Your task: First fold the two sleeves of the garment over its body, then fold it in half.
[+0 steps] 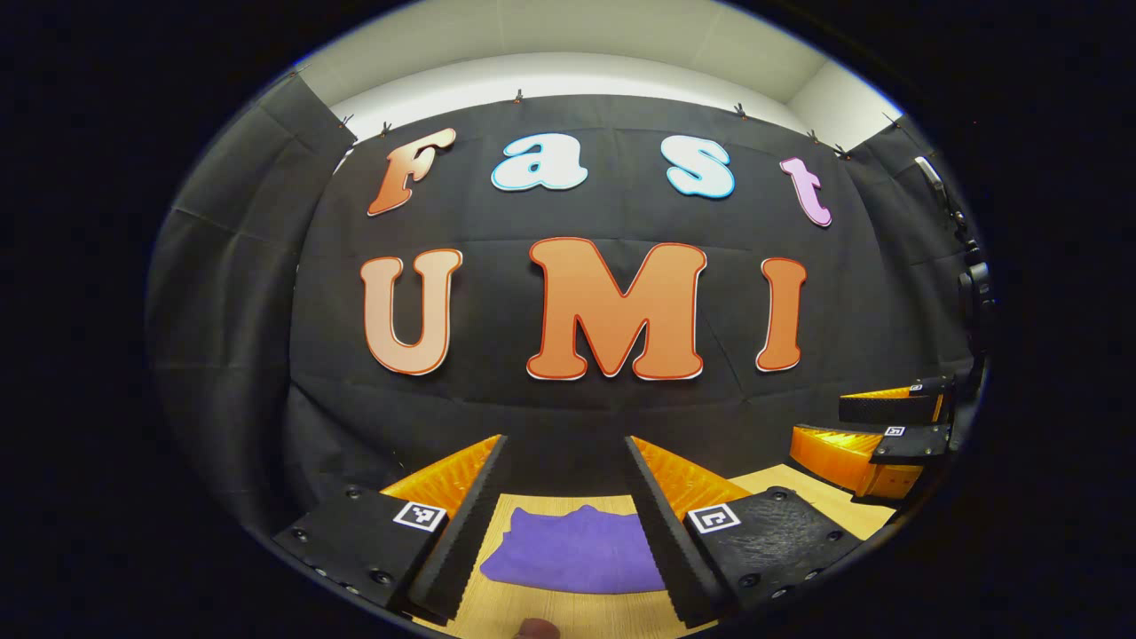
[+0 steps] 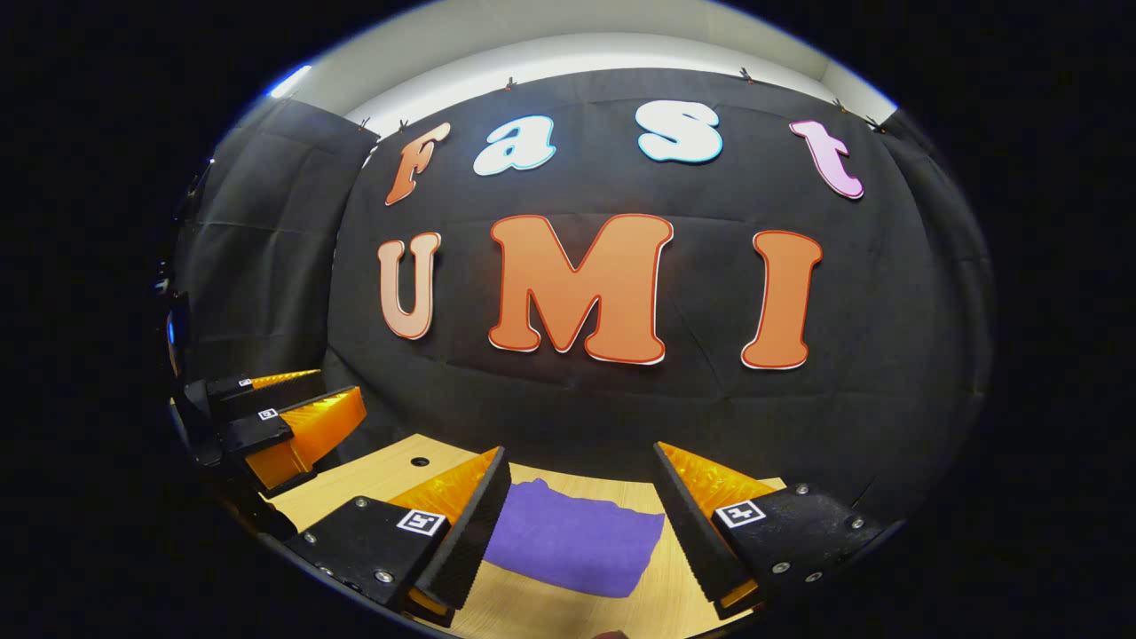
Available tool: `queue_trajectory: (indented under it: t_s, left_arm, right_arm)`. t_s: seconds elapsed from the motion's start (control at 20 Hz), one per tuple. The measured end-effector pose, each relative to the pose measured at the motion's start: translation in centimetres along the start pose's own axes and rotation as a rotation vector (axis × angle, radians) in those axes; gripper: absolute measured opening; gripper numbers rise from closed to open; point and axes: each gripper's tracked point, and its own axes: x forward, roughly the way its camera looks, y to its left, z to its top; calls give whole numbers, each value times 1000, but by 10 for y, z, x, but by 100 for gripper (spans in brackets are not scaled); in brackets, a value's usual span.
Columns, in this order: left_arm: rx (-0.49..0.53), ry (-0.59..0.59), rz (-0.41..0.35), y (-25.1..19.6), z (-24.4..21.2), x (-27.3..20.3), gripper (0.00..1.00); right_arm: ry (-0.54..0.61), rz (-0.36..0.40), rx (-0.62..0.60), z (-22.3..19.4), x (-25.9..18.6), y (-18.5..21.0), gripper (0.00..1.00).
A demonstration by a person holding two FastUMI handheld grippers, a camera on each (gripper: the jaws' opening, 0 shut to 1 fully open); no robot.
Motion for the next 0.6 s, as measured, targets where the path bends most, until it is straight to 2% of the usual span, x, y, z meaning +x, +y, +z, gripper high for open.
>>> queue_trajectory:
  t_s: [0.25,0.5,0.6]
  left_arm:
    - [28,-7,8,2,-1,-3,84]
    - [68,5,18,2,-7,-3,91]
    - [74,2,10,-2,-6,-3,100]
  right_arm:
    - [7,-8,-15,-7,-1,0,94]
    - [13,-18,-9,-10,-1,-5,94]
    - [11,-19,3,-10,-1,-7,94]
